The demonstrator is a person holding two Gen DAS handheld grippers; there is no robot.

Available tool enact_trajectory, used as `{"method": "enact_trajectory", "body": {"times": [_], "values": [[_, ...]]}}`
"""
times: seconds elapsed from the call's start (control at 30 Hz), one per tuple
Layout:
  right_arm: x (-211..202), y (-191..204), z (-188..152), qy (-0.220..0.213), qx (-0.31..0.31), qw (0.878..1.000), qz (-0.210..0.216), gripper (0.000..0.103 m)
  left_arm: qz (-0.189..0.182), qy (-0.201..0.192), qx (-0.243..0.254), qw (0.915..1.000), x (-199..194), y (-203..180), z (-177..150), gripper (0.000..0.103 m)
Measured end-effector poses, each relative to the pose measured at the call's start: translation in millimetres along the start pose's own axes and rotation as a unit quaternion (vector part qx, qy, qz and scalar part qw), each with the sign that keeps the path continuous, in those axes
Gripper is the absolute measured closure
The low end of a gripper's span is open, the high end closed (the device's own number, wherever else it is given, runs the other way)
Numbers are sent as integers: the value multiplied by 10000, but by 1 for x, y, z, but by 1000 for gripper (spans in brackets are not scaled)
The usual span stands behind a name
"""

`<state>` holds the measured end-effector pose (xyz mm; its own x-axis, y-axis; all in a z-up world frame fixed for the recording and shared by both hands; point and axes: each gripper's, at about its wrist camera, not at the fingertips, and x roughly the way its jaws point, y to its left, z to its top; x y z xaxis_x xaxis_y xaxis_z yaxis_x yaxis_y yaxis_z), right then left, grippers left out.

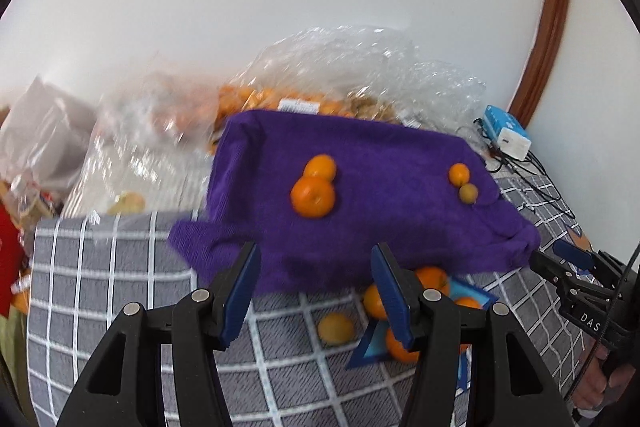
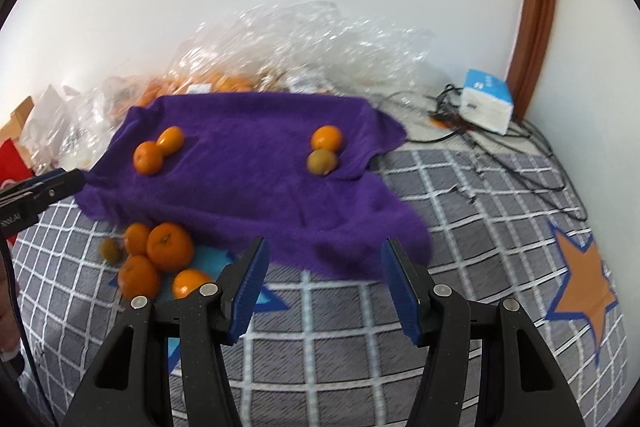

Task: Organize fruits
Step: 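Move both open tools back to the fruit pile on the blue star, then grasp an oval orange with the right tool while the left tool grasps a yellow-green fruit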

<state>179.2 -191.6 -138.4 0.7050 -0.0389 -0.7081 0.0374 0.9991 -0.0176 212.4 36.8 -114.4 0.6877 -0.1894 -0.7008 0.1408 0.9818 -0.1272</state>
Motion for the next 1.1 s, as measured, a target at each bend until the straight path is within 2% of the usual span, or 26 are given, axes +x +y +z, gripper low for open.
{"method": "enact_trajectory", "body": {"times": [0.23, 0.43, 0.7, 0.8, 0.83, 0.97, 1.1], "values": [[9, 22, -15, 168, -177, 9992, 318, 55, 18, 229, -476, 9986, 4, 30, -27, 48], [15, 39, -23, 276, -218, 9955, 885, 56, -50, 304, -680, 9972, 4, 46, -48, 48], [36, 59, -24, 517, -222, 9906, 1250, 56, -101, 333, -548, 9979, -1, 38, -59, 48], [45, 61, -25, 656, -197, 9884, 1358, 66, -193, 367, -466, 9981, 1, 31, -61, 48], [45, 60, -25, 637, -188, 9881, 1386, 66, -209, 413, -449, 9979, 3, 27, -61, 48], [36, 47, -25, 431, -134, 9907, 1286, 67, -347, 527, -367, 9973, 12, 13, -60, 48], [30, 26, -27, 258, -235, 9954, 890, 66, -328, 644, -290, 9970, 24, 0, -60, 51]]}}
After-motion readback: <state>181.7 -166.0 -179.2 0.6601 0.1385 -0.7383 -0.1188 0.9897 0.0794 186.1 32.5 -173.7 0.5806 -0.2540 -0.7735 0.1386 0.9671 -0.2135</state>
